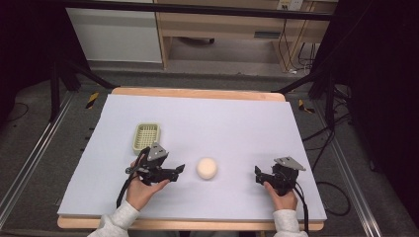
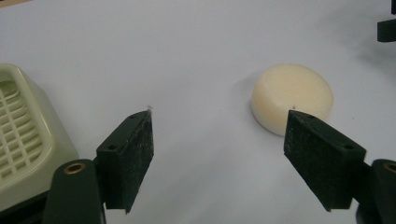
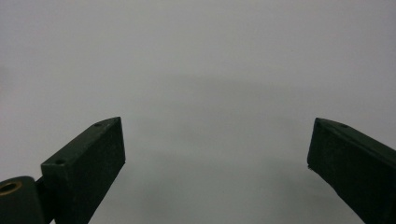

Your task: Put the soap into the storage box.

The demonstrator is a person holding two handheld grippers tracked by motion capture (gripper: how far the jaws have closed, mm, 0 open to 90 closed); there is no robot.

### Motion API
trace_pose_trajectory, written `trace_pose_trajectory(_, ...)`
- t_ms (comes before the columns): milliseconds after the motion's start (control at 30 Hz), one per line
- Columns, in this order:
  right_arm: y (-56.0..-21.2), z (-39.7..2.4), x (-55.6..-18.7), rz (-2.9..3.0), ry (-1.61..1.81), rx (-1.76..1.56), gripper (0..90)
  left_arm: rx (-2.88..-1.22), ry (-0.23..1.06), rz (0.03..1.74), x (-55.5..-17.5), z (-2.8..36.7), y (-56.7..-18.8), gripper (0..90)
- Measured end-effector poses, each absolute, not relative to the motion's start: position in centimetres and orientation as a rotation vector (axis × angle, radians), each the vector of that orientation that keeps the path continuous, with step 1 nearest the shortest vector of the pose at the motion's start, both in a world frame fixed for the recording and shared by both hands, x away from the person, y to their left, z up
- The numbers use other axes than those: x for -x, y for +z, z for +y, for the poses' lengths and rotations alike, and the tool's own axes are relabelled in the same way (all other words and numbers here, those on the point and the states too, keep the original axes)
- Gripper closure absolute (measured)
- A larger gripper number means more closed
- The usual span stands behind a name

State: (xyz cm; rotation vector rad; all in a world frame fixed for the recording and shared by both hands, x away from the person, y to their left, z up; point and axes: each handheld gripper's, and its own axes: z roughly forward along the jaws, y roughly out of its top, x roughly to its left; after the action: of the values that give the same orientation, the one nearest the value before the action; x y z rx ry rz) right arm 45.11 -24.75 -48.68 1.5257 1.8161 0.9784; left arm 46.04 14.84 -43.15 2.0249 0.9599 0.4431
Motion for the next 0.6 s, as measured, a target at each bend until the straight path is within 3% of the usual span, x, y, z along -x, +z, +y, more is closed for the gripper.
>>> trace_pose_trajectory(600, -48.7, -24.8, -45.2, 1.824, 0.979, -1.532, 4.6, -2.052, 0.408, 0.919, -46.8, 11.9, -43.0, 23.2)
